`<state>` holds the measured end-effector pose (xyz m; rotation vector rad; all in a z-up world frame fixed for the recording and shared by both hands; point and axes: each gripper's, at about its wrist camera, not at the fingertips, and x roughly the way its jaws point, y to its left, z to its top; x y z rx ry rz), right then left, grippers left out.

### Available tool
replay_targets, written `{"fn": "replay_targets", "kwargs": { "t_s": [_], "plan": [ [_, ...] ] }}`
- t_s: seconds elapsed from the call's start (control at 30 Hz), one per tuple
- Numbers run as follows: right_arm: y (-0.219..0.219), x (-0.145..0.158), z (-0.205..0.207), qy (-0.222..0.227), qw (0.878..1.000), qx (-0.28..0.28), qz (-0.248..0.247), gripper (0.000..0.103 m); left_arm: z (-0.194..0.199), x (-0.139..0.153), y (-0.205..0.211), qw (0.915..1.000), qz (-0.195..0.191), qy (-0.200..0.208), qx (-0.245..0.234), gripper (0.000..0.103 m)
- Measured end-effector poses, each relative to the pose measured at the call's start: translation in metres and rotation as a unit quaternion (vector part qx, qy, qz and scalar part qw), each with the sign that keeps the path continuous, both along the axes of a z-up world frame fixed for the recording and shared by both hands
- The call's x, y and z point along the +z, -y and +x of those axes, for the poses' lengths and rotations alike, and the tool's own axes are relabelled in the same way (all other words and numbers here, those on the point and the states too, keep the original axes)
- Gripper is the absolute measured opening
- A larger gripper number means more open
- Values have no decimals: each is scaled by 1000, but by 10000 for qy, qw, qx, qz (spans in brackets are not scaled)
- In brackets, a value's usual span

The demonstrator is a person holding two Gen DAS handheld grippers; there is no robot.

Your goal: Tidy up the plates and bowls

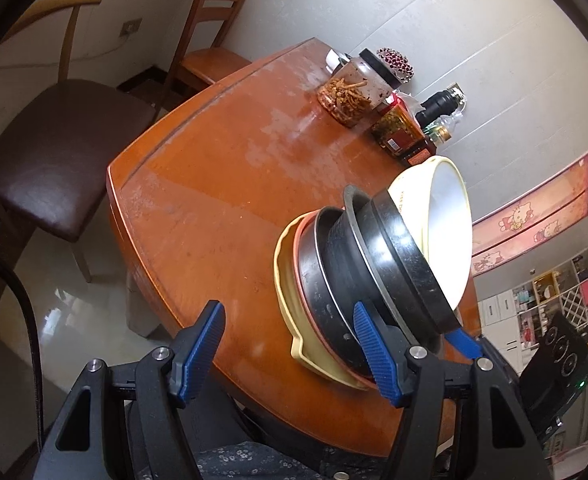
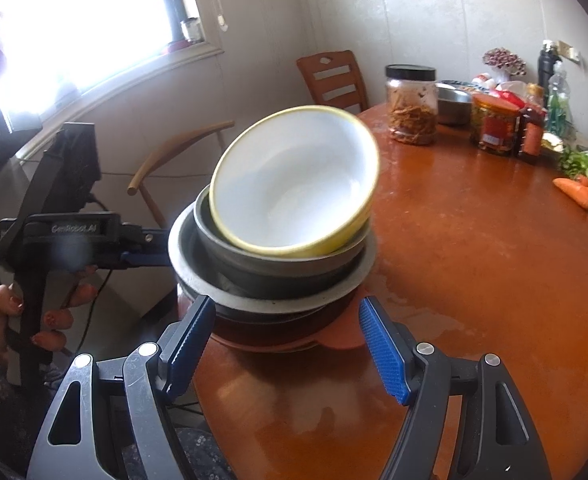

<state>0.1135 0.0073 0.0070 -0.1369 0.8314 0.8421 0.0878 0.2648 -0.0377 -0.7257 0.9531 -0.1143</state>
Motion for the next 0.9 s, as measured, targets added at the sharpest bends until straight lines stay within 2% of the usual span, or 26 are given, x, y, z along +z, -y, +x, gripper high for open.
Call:
{"fn": "replay_targets", "kwargs": {
  "t_s": [0.13,0.4,0.9],
  "plan": [
    [-7,-10,3,46,9997,10,-247,76,7,2,4,9998,137,56,-106,67],
    [2,-14,16,119,9995,-69,-292,76,35,7,20,9986,403,83,-340,66],
    [60,-14,51,98,9971,-675,-349,76,106,15,91,9908,744,80,-1125,66]
  ]
}}
